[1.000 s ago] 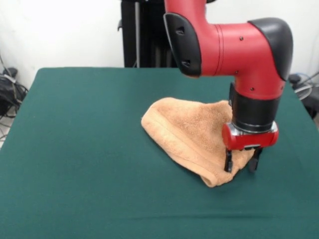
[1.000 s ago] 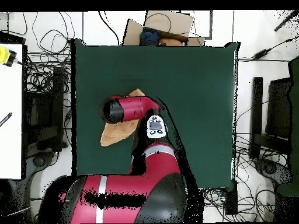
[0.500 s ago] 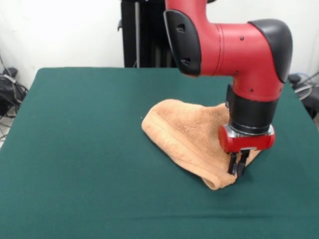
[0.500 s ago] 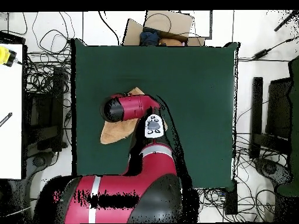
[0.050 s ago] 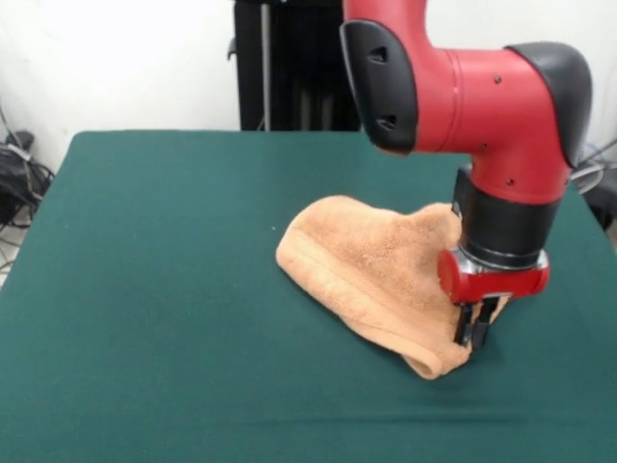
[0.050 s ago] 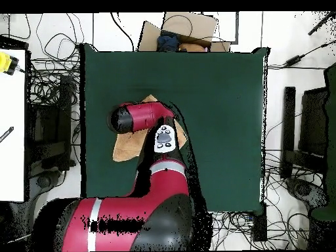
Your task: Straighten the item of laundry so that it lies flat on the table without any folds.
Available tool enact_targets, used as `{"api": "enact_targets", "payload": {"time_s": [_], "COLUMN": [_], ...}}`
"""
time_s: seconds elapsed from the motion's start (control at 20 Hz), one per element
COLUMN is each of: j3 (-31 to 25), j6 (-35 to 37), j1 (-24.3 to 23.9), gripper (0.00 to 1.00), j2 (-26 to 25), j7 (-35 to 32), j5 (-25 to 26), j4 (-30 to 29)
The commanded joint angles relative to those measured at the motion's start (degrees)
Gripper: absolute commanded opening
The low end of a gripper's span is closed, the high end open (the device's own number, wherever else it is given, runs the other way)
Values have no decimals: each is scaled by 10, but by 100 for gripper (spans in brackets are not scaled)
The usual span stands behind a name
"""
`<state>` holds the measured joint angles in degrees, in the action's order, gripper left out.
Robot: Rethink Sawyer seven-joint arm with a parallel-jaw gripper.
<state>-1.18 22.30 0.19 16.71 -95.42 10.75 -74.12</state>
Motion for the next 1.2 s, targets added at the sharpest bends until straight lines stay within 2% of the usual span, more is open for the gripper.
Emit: {"api": "enact_targets", "payload": {"time_s": [0.05, 0.15, 0.25, 0.45, 0.6, 0.9, 1.2], "j3": [-22, -34, -32, -14, -21, -30, -35], "j6": [88, 99, 178, 282, 349, 404, 399], "j1": [15, 6, 7, 17, 9, -14, -35], "gripper": [0, 0, 0, 0, 0, 0, 0], "j2": [-24, -19, 66, 146, 179, 222, 255], "j7": [-59, -52, -42, -48, -43, -30, -25], "j5": [-20, -23, -36, -54, -67, -83, -103], "j4": [35, 32, -5, -29, -32, -46, -80]}}
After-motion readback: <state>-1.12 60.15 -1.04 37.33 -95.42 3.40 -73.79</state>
